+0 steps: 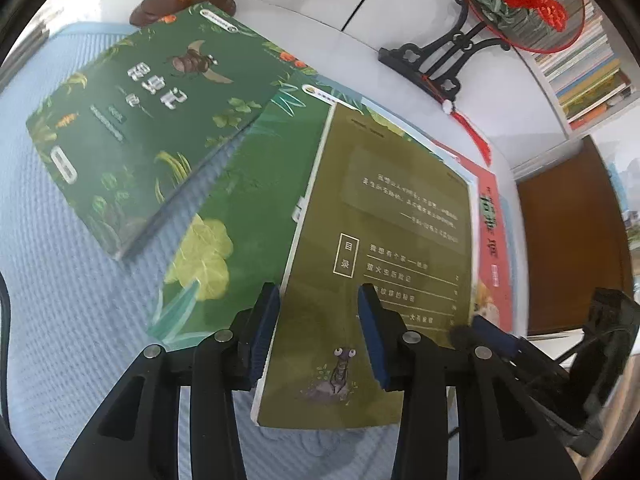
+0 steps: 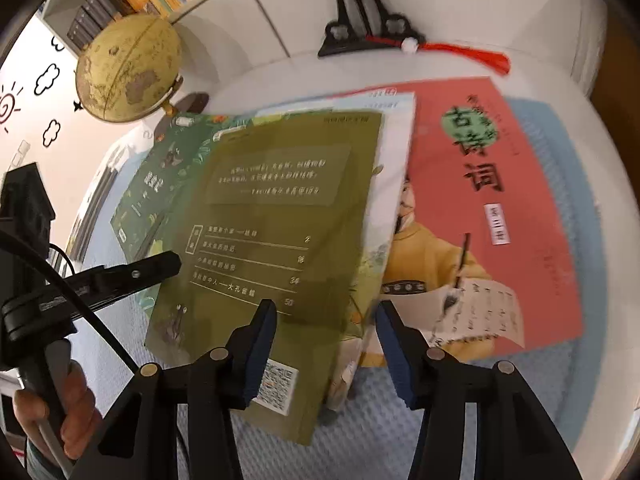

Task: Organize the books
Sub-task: 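Grasp the olive green book edge with the left gripper and lift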

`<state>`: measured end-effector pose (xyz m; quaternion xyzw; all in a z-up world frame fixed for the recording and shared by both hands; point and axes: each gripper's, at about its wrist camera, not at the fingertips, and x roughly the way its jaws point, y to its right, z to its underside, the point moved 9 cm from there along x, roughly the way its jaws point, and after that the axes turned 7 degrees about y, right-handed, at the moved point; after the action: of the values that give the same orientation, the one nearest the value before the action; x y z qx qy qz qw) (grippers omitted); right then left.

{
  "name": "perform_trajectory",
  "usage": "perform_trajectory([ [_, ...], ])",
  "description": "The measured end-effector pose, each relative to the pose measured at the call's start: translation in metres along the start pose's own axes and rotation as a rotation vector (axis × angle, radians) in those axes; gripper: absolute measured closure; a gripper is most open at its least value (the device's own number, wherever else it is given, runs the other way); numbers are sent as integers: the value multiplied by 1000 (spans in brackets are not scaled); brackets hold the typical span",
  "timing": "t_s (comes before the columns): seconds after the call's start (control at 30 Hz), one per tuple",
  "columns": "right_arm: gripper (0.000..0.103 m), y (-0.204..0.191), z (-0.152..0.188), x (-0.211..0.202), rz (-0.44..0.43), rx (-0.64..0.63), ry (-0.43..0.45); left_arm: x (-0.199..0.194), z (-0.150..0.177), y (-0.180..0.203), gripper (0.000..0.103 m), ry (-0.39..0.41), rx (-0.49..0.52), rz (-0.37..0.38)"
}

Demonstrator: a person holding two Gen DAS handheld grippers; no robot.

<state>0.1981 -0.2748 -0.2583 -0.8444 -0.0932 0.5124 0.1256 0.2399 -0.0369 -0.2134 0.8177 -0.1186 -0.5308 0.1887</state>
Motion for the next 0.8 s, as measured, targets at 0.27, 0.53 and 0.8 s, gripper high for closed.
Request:
perform_trajectory([
  [0.27, 52, 8, 38, -21, 10, -65, -51, -8, 58, 33, 66, -59, 88, 21],
  [0.53, 52, 45, 105, -60, -34, -2, -103, -16, 140, 58, 66, -162, 110, 67],
  [0.8, 50, 45, 101, -57, -19, -15, -40, -14, 143, 53, 66, -146, 38, 74],
])
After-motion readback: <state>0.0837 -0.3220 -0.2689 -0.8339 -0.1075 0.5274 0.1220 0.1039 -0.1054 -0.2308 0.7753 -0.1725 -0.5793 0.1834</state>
